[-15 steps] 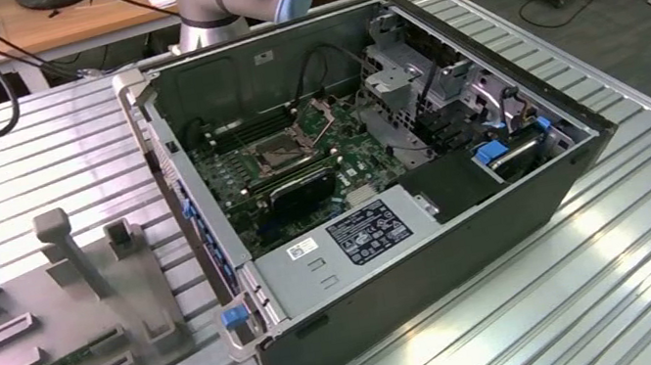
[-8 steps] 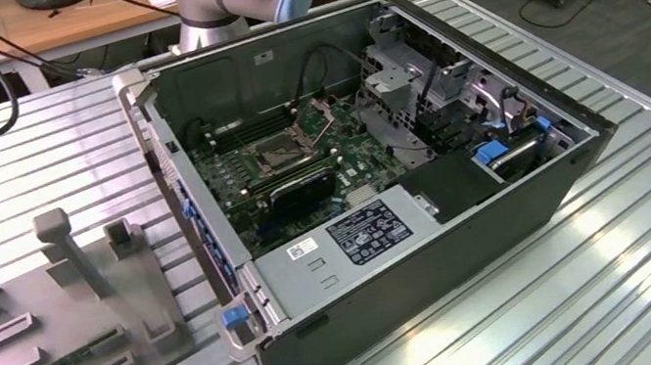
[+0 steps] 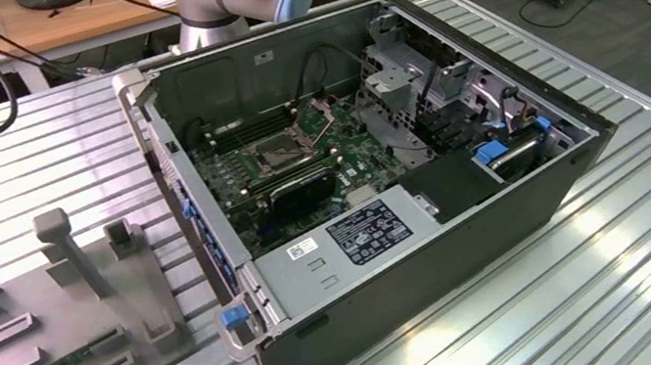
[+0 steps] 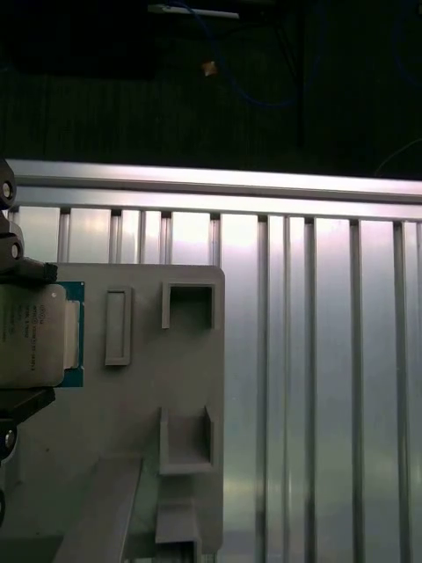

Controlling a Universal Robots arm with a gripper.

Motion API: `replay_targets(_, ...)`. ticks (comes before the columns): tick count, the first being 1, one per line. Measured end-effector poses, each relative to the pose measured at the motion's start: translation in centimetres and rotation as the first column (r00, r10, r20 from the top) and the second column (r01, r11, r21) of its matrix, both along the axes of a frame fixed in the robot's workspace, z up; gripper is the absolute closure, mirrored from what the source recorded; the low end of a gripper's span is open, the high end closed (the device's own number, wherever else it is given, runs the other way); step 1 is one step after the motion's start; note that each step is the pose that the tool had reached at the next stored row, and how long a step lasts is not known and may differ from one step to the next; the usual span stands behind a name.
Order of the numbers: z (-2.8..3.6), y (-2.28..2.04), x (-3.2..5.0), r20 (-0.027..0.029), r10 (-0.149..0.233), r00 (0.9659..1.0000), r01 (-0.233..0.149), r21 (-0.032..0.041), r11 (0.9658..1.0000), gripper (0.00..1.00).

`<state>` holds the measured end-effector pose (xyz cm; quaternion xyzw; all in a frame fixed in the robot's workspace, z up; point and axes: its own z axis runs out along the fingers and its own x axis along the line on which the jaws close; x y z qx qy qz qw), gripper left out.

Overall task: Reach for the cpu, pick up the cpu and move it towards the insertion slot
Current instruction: 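Pick up the cpu and move it towards the insertion slot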

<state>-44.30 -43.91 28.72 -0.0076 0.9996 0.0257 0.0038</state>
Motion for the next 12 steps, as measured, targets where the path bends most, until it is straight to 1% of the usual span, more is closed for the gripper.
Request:
replay_targets(3,0.17,0.0,0.0,0.0,0.0,1.0,0.0,0.0,1.0,0.46)
replay_targets(4,0.85,0.0,0.0,0.0001,0.0,1.0,0.0,0.0001,1.0,0.46)
replay_targets(9,1.07,0.0,0.0,0.0002,0.0,1.0,0.0,0.0002,1.0,0.46)
replay_targets(10,1.61,0.0,0.0,0.0001,0.0,1.0,0.0,0.0001,1.0,0.46)
replay_targets(12,1.67,0.0,0.0,0.0002,0.0,1.0,0.0,0.0001,1.0,0.46)
